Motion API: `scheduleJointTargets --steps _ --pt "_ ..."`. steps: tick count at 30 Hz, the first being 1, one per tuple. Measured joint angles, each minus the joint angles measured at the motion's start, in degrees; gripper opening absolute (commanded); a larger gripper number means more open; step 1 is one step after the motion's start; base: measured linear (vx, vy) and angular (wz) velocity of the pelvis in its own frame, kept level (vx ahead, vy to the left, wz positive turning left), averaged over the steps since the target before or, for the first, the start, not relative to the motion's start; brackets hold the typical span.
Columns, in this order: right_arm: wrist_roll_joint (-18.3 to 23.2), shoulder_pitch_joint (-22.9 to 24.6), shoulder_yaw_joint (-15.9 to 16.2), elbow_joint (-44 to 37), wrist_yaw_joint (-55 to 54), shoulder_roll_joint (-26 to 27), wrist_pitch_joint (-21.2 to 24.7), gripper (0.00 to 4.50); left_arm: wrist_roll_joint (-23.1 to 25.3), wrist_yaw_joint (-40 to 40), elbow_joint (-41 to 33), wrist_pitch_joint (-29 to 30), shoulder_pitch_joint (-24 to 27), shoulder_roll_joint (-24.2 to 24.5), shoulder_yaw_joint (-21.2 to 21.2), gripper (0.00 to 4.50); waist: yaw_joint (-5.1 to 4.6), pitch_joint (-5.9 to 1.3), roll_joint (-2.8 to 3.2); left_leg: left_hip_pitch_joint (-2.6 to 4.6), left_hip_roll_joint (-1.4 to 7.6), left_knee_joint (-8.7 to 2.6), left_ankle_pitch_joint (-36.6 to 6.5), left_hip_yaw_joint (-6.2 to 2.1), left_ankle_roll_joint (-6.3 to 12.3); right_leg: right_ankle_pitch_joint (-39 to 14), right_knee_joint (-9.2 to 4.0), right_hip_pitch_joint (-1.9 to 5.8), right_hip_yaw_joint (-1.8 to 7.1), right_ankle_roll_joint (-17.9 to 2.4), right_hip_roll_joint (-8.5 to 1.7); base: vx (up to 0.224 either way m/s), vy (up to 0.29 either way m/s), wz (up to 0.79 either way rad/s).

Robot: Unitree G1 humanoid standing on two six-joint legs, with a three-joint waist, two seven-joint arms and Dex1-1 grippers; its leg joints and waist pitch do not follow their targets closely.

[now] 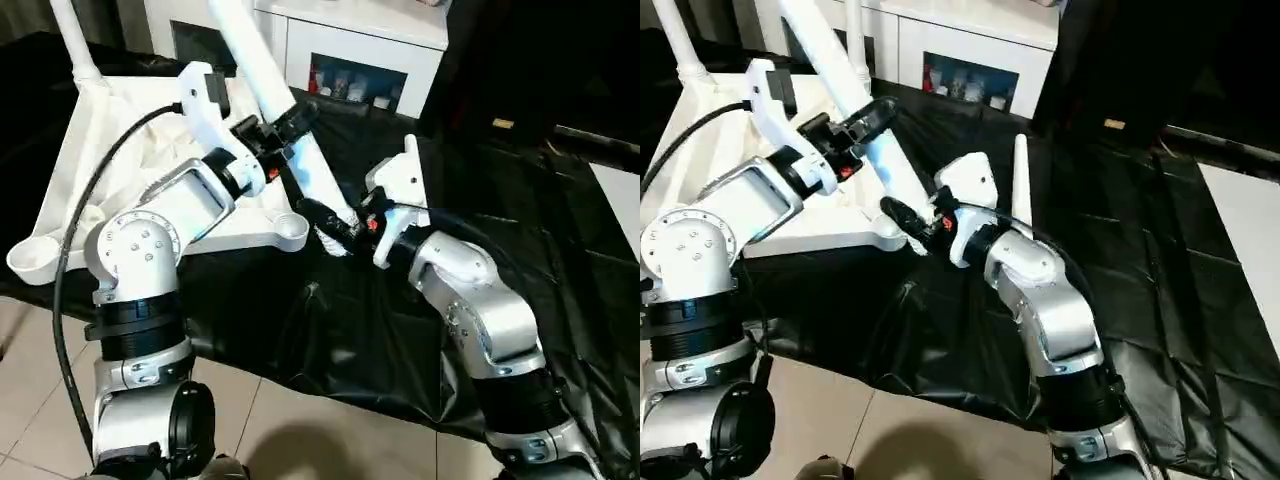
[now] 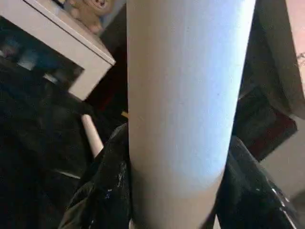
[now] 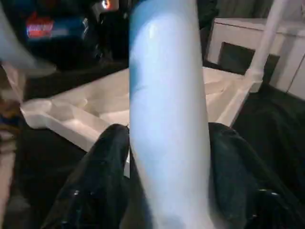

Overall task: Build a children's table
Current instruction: Pick table leg

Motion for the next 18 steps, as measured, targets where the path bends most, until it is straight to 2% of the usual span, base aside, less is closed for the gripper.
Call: scheduleJointTargets --steps 3,5,8,11,13,18 --pt "7.20 -2.50 -4.44 -0.02 2.84 -1.43 6.70 3.14 -1.07 -2.89 -0.39 0.91 -0.01 1.94 -0.75 1.88 0.08 -0.01 -0.01 0.01 0.00 0.00 0.03 0.00 0.03 0.04 0.00 0.02 0.00 0.01 0.00 0.000 0.000 0.00" --pt "11.31 -4.54 -7.24 0.29 5.53 -4.54 10.66 3.22 -1.17 -5.50 -0.69 2.13 0.00 4.19 -2.09 1.88 0.28 -0.01 -0.01 0.02 -0.01 0.00 0.11 0.00 0.15 0.07 0.00 0.04 0.00 0.04 -0.01 0.000 0.000 0.00" --pt "12.56 -5.92 -10.07 1.37 8.09 -9.20 14.08 3.52 -1.65 -8.44 -1.11 3.00 0.01 6.31 -2.87 1.88 0.38 -0.01 -0.02 0.04 -0.04 0.01 0.17 0.01 0.14 0.15 -0.03 0.09 0.01 0.07 -0.04 0.000 0.000 0.00" --pt "12.95 -5.98 -8.00 3.19 12.92 -13.69 17.54 3.71 -2.21 -11.88 -1.83 3.62 0.02 8.57 -4.56 1.88 0.29 -0.01 -0.02 0.04 -0.04 0.01 0.17 0.01 0.14 0.21 -0.02 0.07 0.01 0.04 -0.03 0.000 0.000 0.00" --pt "13.65 -6.14 -6.78 3.37 15.03 -15.00 19.35 3.98 -2.21 -13.48 -2.07 3.71 0.02 9.29 -5.62 1.88 0.27 -0.01 -0.02 0.04 -0.04 0.01 0.17 0.01 0.15 0.23 -0.01 0.05 0.01 0.02 -0.03 0.000 0.000 0.00" --pt "14.78 -9.06 -3.38 3.71 18.28 -16.46 21.68 4.18 -2.20 -18.32 -2.87 3.68 0.46 11.77 -8.14 1.88 0.07 -0.02 -0.02 0.05 -0.03 0.01 0.19 0.01 0.17 0.31 -0.01 0.03 0.00 -0.04 -0.03 0.000 0.000 0.00"
